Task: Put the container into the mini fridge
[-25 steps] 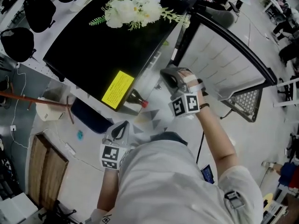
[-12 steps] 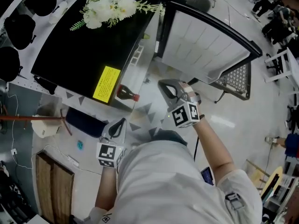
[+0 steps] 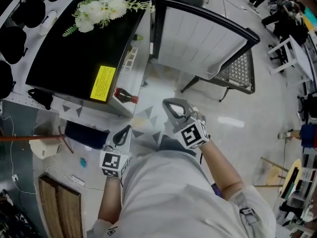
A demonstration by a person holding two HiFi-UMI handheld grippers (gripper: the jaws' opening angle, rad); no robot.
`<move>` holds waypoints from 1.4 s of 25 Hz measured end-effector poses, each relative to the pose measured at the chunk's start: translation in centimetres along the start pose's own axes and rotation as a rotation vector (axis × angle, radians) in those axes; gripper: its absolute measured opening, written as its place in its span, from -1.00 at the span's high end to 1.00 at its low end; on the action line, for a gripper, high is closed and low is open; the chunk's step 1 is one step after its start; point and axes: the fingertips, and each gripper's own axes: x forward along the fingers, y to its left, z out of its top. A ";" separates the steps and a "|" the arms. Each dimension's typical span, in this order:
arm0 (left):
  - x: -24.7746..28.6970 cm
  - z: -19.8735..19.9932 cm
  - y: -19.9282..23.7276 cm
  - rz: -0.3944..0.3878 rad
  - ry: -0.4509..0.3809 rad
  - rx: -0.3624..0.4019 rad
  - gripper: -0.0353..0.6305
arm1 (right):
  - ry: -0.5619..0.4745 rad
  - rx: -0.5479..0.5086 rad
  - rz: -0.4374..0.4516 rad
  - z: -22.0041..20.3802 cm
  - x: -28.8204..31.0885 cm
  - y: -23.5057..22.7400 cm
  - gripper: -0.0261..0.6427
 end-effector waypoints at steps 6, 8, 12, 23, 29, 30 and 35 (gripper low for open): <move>-0.2 0.2 -1.0 -0.043 -0.021 0.014 0.87 | 0.009 0.101 -0.019 -0.5 -2.5 2.3 0.91; -0.1 0.2 -1.2 -0.051 -0.024 0.015 0.87 | 0.009 0.120 -0.026 -0.7 -3.2 2.9 0.91; 0.0 0.2 -1.6 -0.063 -0.027 0.012 0.87 | 0.001 0.178 -0.038 -1.4 -4.4 3.7 0.91; 1.2 1.2 -3.6 -0.108 -0.049 0.021 0.87 | -0.008 0.269 -0.063 -2.8 -6.6 4.6 0.91; 1.6 1.4 -3.8 -0.116 -0.050 0.019 0.87 | -0.014 0.314 -0.060 -3.4 -6.9 4.9 0.91; 1.7 1.5 -3.8 -0.116 -0.050 0.019 0.87 | -0.014 0.317 -0.054 -3.4 -6.9 4.9 0.91; 2.0 1.6 -3.9 -0.119 -0.048 0.021 0.87 | -0.011 0.323 -0.050 -3.5 -6.9 4.7 0.91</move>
